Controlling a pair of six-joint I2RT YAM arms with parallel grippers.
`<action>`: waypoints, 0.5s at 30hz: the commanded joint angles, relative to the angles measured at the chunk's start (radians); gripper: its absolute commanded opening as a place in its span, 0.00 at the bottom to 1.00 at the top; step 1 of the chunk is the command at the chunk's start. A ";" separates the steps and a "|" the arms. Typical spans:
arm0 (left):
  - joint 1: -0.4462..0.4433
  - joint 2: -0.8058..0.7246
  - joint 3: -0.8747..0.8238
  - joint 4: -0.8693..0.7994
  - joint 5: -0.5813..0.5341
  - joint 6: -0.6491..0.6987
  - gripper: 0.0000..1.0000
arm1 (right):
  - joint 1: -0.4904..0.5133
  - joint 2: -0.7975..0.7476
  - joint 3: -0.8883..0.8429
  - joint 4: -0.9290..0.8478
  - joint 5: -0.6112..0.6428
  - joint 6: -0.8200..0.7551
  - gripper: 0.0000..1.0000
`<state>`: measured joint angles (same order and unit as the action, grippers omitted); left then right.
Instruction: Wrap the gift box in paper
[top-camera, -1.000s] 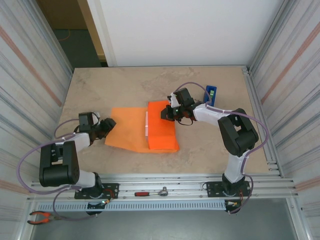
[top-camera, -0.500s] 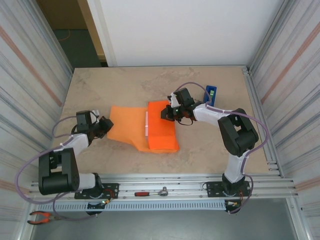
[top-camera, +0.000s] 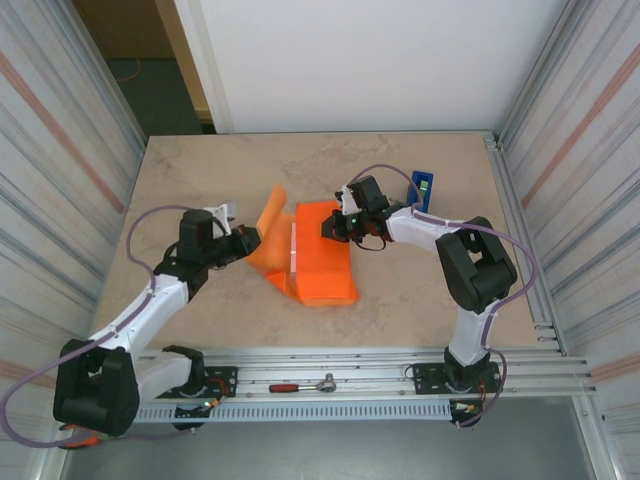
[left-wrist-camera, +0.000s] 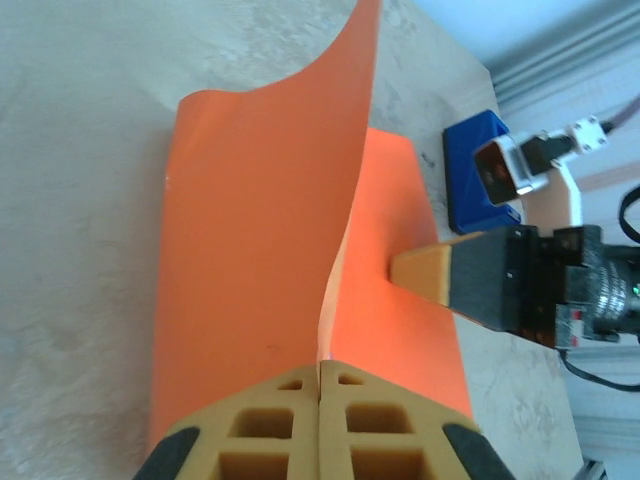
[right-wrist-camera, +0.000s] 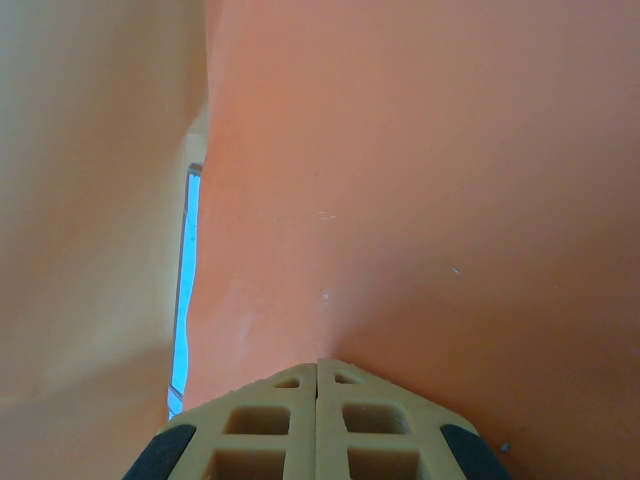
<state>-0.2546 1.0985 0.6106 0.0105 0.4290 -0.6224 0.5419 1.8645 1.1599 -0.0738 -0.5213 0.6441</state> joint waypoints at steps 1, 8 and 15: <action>-0.024 0.001 0.083 -0.113 -0.092 0.059 0.00 | 0.023 0.077 -0.051 -0.075 0.060 0.004 0.00; -0.022 0.057 0.208 -0.405 -0.329 0.189 0.00 | 0.024 0.077 -0.052 -0.073 0.062 0.006 0.00; 0.053 0.068 0.089 -0.316 -0.182 0.127 0.16 | 0.024 0.076 -0.052 -0.072 0.061 0.006 0.00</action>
<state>-0.2237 1.1614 0.7582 -0.3099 0.1913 -0.4786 0.5419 1.8645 1.1599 -0.0731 -0.5213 0.6464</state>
